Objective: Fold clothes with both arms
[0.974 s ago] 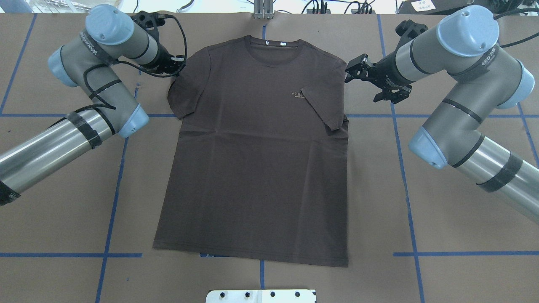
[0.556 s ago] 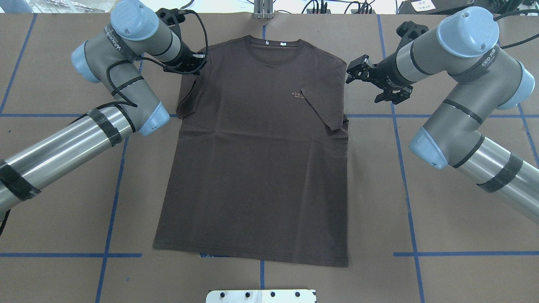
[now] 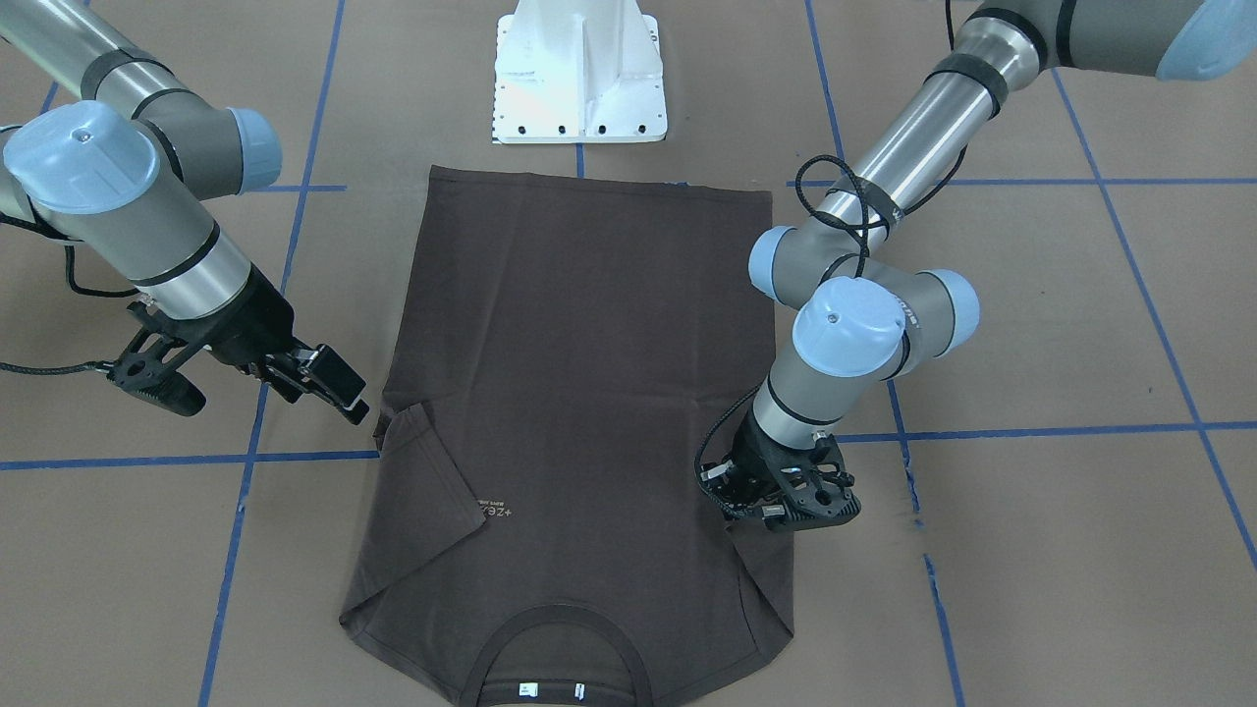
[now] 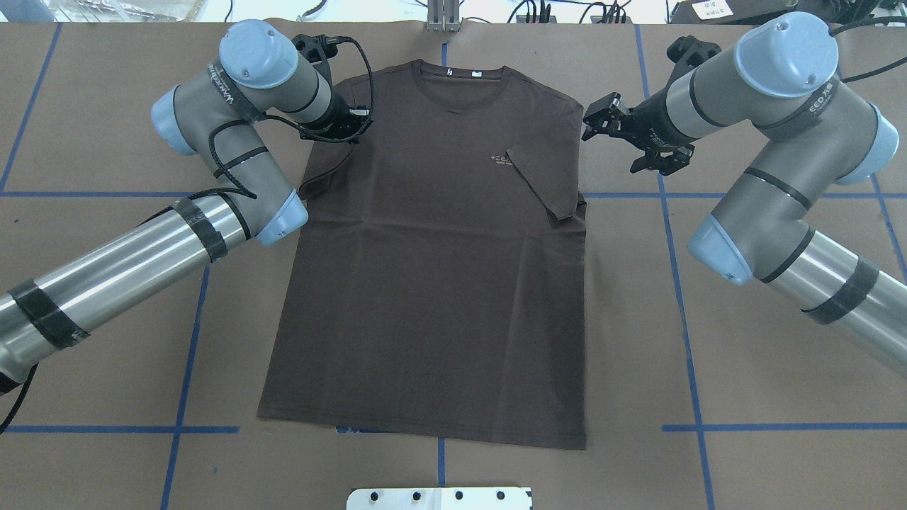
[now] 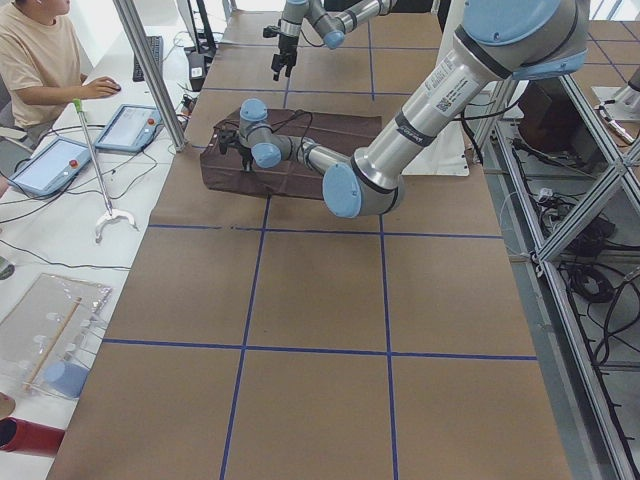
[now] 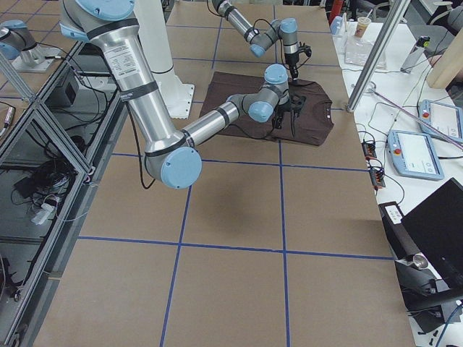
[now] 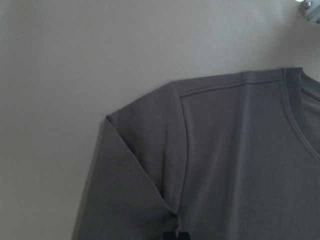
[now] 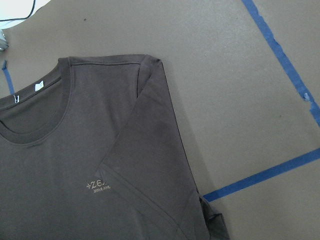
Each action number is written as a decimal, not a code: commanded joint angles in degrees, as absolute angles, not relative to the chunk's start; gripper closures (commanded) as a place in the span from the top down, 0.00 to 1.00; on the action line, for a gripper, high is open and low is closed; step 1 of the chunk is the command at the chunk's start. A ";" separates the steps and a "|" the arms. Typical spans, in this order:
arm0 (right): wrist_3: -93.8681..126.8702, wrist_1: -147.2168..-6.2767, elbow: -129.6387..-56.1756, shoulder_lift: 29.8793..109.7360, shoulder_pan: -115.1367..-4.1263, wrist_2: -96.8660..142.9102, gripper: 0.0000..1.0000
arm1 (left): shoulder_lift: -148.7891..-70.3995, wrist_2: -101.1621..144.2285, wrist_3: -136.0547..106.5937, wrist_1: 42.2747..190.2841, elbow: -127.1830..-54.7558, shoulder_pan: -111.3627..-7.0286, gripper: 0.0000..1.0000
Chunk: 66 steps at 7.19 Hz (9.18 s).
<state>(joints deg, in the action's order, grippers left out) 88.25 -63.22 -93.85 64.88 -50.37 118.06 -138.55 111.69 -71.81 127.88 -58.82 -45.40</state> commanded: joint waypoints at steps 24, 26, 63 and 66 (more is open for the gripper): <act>134.99 -87.80 -119.09 78.20 -0.63 79.81 0.79 | -126.83 107.93 -80.16 128.14 -84.29 -40.08 0.95; 135.09 -87.89 -119.44 79.62 -0.79 79.72 0.75 | -126.56 107.93 -80.16 128.14 -84.64 -39.99 0.95; 134.91 -87.89 -128.29 86.28 -1.85 80.94 0.00 | -91.76 92.98 -97.64 111.28 -121.00 -9.59 0.00; 134.91 -87.89 -132.26 90.68 0.70 81.12 0.00 | -92.46 99.05 -104.20 110.83 -124.27 -6.16 0.00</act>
<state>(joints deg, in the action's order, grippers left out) 134.91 -87.90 -130.52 88.60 -0.33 81.02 -92.23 98.01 -100.40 110.96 -123.22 -7.85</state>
